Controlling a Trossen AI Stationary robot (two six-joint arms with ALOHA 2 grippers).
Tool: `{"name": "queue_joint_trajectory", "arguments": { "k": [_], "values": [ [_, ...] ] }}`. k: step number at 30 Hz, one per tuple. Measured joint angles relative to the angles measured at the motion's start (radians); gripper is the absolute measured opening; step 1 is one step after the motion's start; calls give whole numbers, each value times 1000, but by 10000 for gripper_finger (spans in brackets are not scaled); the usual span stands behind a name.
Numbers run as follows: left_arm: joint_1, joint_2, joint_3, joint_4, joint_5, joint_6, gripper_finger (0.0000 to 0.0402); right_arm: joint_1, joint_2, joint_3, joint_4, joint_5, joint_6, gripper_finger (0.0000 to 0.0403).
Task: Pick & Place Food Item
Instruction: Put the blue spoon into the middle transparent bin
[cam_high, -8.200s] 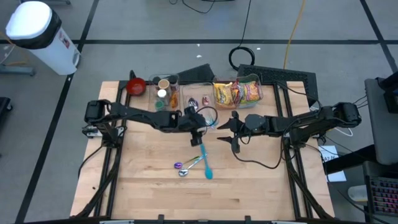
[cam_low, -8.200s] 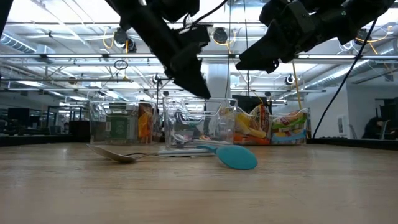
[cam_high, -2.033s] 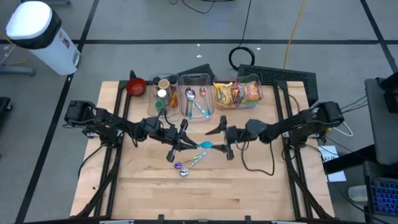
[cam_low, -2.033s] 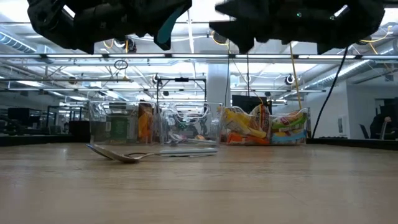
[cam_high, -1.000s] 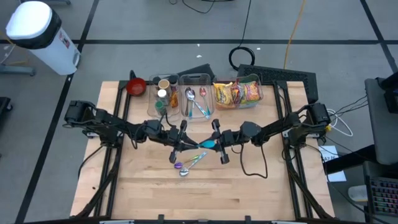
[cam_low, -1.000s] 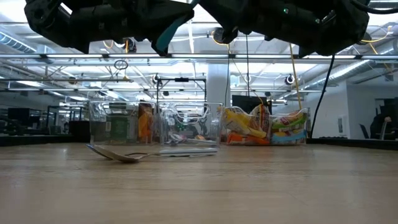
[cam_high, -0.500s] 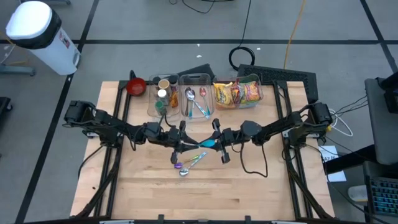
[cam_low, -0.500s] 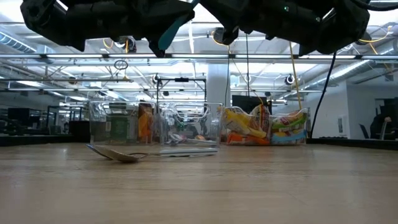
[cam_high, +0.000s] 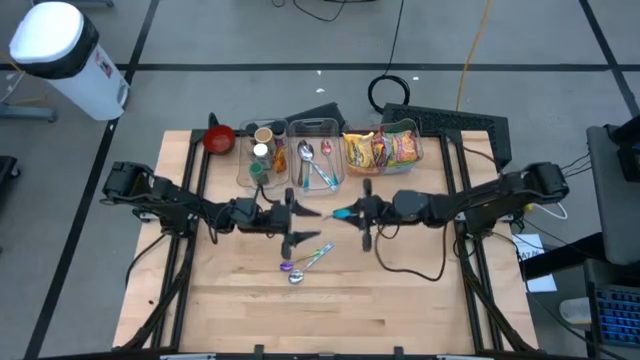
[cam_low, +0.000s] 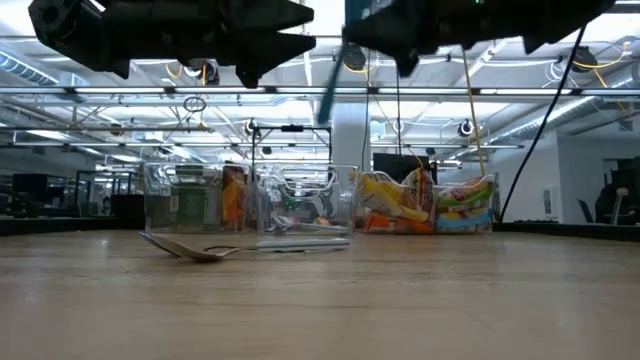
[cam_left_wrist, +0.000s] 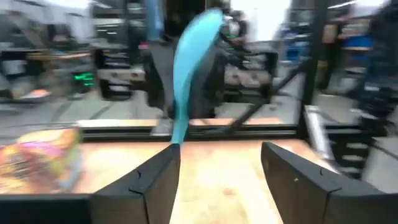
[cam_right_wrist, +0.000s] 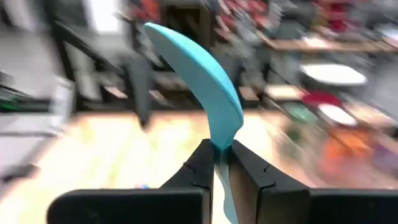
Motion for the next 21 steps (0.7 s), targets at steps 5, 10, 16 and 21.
{"name": "queue_joint_trajectory", "arguments": {
  "k": [5,10,16,21],
  "values": [
    [21,-1,107,-168,-149,2,238,-7,-28,0,-193,230,27,14],
    [44,15,367,-706,-174,2,239,-39,-8,0,-262,278,68,14],
    [48,60,580,-966,-238,19,239,-71,21,0,-287,273,95,14],
    [53,108,624,-970,-281,77,239,-71,34,-1,-279,270,95,14]
  ]
}}
